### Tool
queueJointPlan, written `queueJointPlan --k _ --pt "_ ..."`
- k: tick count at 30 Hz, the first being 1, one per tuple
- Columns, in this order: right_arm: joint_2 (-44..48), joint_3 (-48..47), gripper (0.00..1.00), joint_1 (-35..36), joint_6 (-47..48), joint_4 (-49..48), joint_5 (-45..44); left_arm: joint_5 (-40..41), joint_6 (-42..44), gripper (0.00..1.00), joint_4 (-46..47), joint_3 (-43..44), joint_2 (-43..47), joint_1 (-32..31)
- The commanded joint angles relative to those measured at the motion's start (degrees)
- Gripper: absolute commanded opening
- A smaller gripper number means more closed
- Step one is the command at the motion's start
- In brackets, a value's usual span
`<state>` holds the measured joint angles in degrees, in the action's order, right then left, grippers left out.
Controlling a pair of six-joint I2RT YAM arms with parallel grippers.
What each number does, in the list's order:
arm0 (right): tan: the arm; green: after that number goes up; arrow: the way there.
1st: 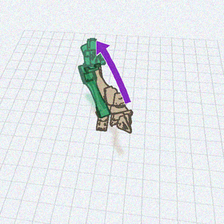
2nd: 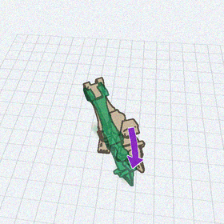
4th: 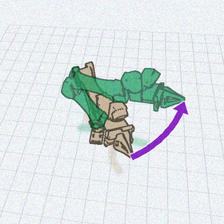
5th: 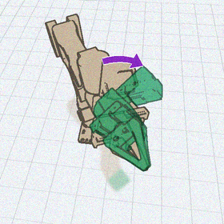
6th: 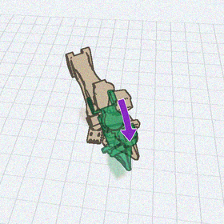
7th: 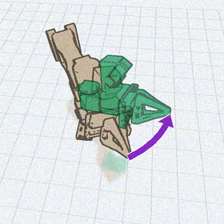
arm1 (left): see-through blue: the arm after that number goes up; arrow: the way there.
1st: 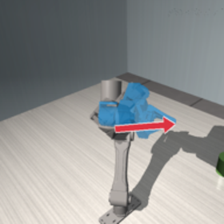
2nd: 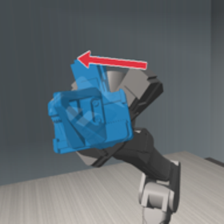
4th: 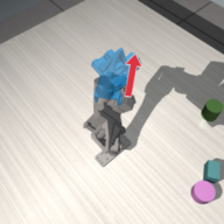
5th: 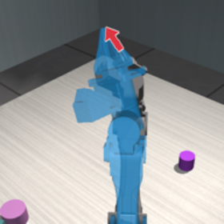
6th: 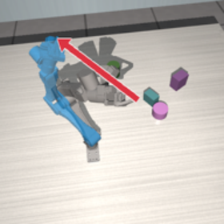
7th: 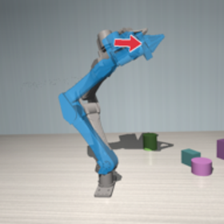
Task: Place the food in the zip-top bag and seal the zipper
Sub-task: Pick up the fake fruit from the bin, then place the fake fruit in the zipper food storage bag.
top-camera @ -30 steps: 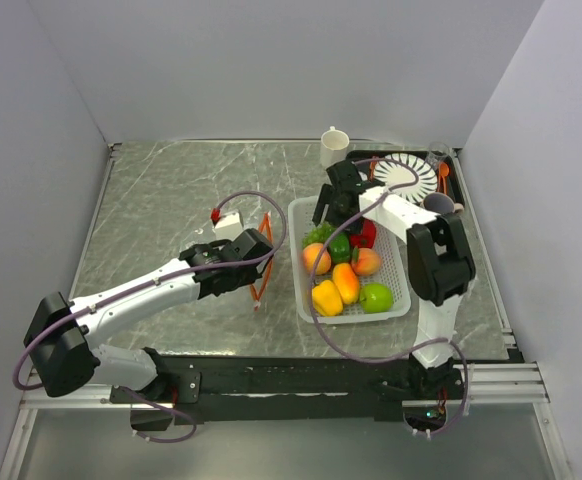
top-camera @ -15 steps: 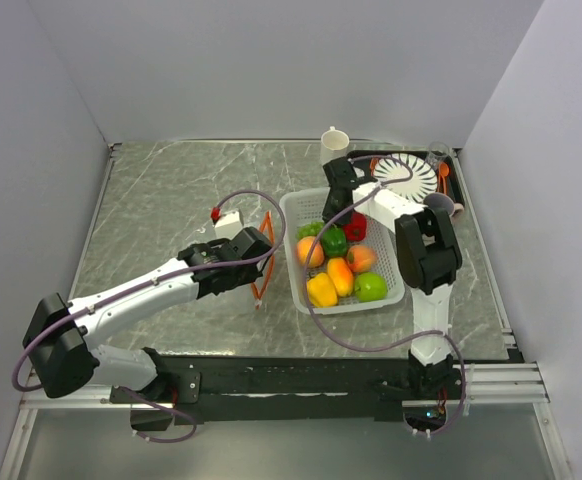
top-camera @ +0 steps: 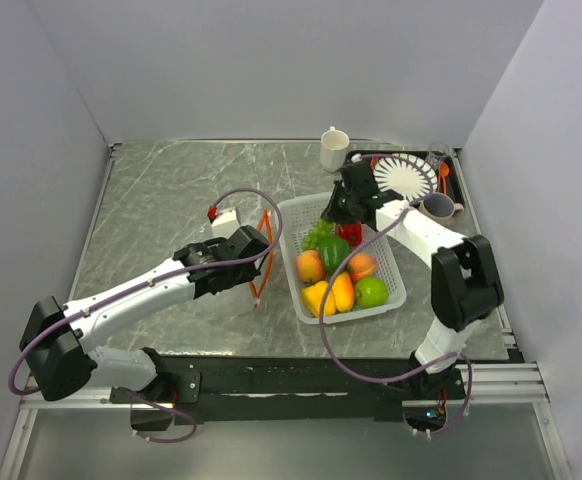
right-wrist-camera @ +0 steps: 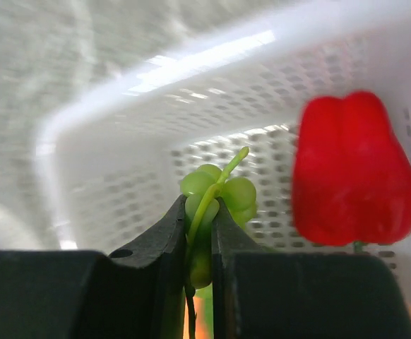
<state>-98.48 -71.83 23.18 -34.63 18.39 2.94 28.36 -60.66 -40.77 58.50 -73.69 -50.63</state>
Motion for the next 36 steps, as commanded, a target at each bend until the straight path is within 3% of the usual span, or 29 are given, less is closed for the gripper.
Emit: queueJointPlan --k 1,6,12,20,28,36 --pt "5.0 0.8 0.01 0.2 -0.4 -6.0 1.5 0.0 0.6 0.01 0.3 0.4 1.6 0.3" --pt "6.6 2.2 0.0 0.2 -1.3 -6.9 4.3 -0.2 0.6 0.01 0.5 0.2 1.8 0.3" --pt "15.5 7.7 0.0 0.4 -5.1 -13.2 9.4 -1.1 0.7 0.01 0.9 0.6 1.6 0.5" --pt "23.1 8.3 0.0 3.8 -5.7 -14.1 15.4 -1.6 0.7 0.01 1.4 1.0 0.5 0.6" --pt "23.2 9.6 0.0 8.1 -9.7 -18.2 18.7 -2.9 0.9 0.01 2.7 2.4 -0.7 0.6" --pt "17.5 7.9 0.0 11.1 -13.8 -24.3 22.3 -4.2 -0.1 0.01 4.2 2.1 0.0 0.5"
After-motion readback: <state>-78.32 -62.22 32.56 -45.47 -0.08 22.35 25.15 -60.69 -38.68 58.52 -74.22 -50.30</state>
